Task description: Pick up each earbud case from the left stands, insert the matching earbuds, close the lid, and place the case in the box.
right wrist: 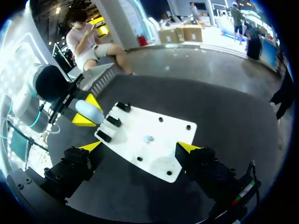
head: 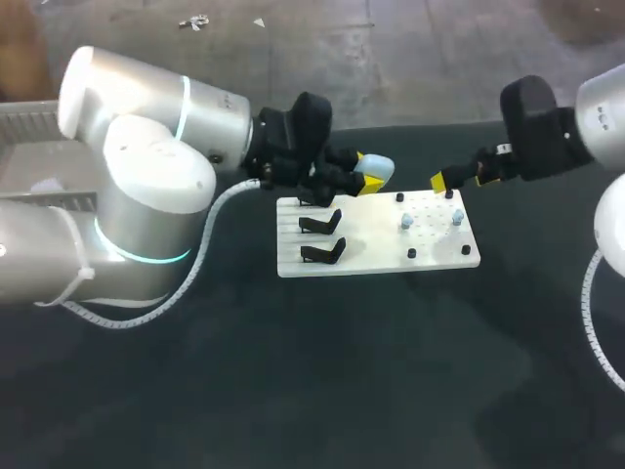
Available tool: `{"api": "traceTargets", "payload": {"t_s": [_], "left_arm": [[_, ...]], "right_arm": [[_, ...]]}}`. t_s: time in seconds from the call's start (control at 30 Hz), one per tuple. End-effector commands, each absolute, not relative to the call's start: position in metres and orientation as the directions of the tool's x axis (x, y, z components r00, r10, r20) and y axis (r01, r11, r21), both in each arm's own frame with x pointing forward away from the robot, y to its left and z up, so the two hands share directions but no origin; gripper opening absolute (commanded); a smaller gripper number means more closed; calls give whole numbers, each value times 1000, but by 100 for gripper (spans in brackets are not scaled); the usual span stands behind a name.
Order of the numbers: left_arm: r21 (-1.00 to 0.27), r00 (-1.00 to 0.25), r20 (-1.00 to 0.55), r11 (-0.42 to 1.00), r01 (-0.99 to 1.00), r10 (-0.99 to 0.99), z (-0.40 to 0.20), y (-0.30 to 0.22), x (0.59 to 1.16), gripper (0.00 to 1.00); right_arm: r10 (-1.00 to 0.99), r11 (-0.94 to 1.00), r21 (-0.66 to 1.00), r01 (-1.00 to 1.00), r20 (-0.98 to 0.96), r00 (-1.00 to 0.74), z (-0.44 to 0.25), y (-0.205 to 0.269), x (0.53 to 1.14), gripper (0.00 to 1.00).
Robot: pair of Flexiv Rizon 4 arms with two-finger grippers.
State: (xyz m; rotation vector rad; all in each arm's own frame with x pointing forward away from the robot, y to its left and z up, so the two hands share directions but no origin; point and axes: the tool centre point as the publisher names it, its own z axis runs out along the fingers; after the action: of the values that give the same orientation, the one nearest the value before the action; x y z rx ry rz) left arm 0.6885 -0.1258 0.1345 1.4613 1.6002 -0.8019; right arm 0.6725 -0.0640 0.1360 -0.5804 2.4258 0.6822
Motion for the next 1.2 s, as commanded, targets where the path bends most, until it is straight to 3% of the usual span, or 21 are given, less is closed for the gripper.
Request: {"api": "traceTargets", "payload": {"t_s": [0.03, 0.97, 1.2], "left_arm": [[62, -7, -873, 125, 990, 489, 134, -141, 699, 0], [32, 0, -895, 65, 997, 446, 134, -148, 681, 0], [-10, -23, -933, 38, 999, 359, 133, -138, 676, 0]], "right_arm": [[-262, 722, 397, -567, -602, -754, 133, -53, 677, 100], [-295, 712, 372, -596, -612, -733, 142, -38, 695, 100], [-317, 740, 324, -589, -605, -731, 149, -40, 695, 100]]}}
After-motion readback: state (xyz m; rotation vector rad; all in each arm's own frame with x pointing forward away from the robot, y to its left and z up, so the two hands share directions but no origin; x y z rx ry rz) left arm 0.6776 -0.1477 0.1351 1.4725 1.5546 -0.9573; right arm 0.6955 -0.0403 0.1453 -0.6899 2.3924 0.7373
